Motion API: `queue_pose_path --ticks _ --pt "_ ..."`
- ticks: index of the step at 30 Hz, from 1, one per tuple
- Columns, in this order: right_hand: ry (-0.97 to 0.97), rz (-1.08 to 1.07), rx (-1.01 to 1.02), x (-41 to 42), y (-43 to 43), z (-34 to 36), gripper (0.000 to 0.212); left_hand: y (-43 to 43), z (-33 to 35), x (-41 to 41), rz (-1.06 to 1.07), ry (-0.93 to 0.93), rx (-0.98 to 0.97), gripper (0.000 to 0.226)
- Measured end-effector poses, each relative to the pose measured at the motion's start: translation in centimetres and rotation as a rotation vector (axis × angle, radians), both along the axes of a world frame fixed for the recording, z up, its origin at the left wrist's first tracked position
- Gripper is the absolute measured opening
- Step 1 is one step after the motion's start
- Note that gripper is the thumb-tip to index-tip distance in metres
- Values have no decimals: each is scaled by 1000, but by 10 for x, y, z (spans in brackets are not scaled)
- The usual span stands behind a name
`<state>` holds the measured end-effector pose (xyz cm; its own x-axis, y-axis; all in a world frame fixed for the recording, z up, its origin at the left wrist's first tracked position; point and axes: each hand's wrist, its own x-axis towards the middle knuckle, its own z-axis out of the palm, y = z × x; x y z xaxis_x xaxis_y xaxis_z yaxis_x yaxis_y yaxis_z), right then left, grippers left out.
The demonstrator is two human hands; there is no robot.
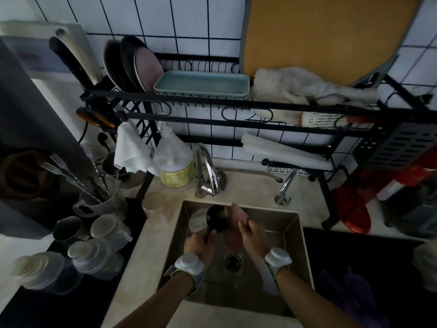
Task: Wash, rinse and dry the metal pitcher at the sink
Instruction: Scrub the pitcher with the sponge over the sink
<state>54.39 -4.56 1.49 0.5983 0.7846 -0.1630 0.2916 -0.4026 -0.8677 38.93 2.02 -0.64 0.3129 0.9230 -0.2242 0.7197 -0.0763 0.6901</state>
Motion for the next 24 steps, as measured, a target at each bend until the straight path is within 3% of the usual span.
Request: queue_pose_path --ticks 3,5,8,10,14,17,19,22,24 --pt "-244 40 53 3 -13 9 24 -4 3 0 -77 16 85 32" --pt "-429 233 64 4 -16 16 25 -8 7 1 -107 7 116 30" --pt "-712 539 -134 3 -15 19 48 -15 13 3 -143 -7 218 29" --pt "-804 651 -229 -1 -11 20 47 -16 17 4 -169 17 315 30" --pt "-663 646 -240 -9 1 34 33 -11 25 -5 -265 61 421 34" --pt "-444 399 -169 -18 11 45 21 -13 34 -8 -301 15 514 26" --pt "-428 245 -215 -23 16 48 22 -16 40 -8 -324 -14 531 24" --pt "-451 247 -221 -28 19 49 22 -11 44 -8 -331 -22 503 19" --pt "-316 351 -135 -30 20 51 23 -7 45 -12 -317 -9 499 18"
